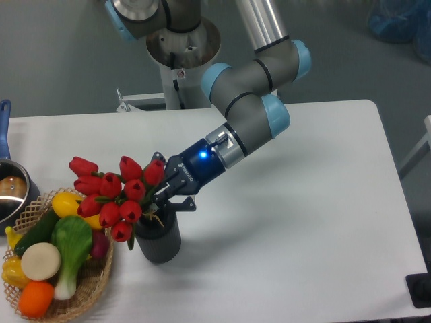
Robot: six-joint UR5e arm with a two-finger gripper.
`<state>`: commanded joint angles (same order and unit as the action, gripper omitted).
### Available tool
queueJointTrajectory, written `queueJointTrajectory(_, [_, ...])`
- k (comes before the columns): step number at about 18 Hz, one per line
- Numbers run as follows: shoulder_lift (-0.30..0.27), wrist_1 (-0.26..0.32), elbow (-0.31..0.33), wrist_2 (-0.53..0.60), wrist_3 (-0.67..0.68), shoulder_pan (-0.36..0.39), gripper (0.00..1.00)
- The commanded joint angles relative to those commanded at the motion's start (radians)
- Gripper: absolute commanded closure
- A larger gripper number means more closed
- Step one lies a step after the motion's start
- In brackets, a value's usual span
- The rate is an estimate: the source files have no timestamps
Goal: Insert the flowers into the vase
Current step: 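Hold the tulips in the vase and settle the stems down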
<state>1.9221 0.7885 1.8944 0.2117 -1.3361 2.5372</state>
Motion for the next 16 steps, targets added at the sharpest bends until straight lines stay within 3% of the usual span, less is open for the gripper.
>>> queueJointTrajectory(16, [0.028, 0.000, 0.009, 0.000, -0.054, 0.006, 0.81])
